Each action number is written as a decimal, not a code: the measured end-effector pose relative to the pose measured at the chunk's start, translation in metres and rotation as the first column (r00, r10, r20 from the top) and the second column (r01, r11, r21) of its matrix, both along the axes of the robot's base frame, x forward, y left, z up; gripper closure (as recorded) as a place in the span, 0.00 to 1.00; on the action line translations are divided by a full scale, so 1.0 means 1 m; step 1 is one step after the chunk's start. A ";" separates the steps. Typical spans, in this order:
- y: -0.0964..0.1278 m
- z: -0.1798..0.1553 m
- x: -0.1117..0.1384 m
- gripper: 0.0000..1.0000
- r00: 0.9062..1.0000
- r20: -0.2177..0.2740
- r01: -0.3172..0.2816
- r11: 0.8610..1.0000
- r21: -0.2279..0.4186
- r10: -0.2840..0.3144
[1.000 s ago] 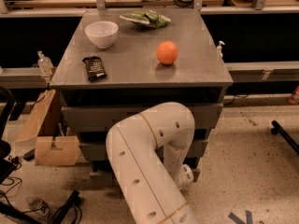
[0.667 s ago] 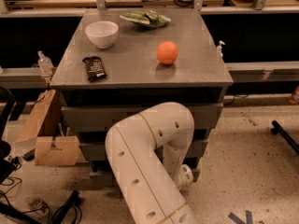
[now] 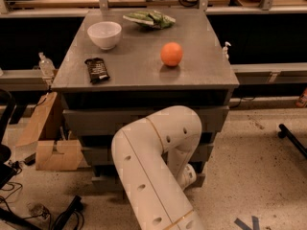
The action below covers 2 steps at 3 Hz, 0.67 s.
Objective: Open bottom drawer
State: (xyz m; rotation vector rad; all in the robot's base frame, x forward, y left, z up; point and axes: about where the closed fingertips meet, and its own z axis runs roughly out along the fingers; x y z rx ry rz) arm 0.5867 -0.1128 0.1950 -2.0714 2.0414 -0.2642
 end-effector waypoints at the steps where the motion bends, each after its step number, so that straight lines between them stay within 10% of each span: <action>1: -0.003 -0.006 0.007 0.00 1.000 -0.020 0.009 1.000 0.002 -0.009; 2: -0.003 -0.019 0.007 0.00 0.998 -0.054 0.013 1.000 0.014 -0.013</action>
Offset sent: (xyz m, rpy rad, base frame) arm 0.0099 -0.0029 -0.0321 0.0317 0.0941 -0.0178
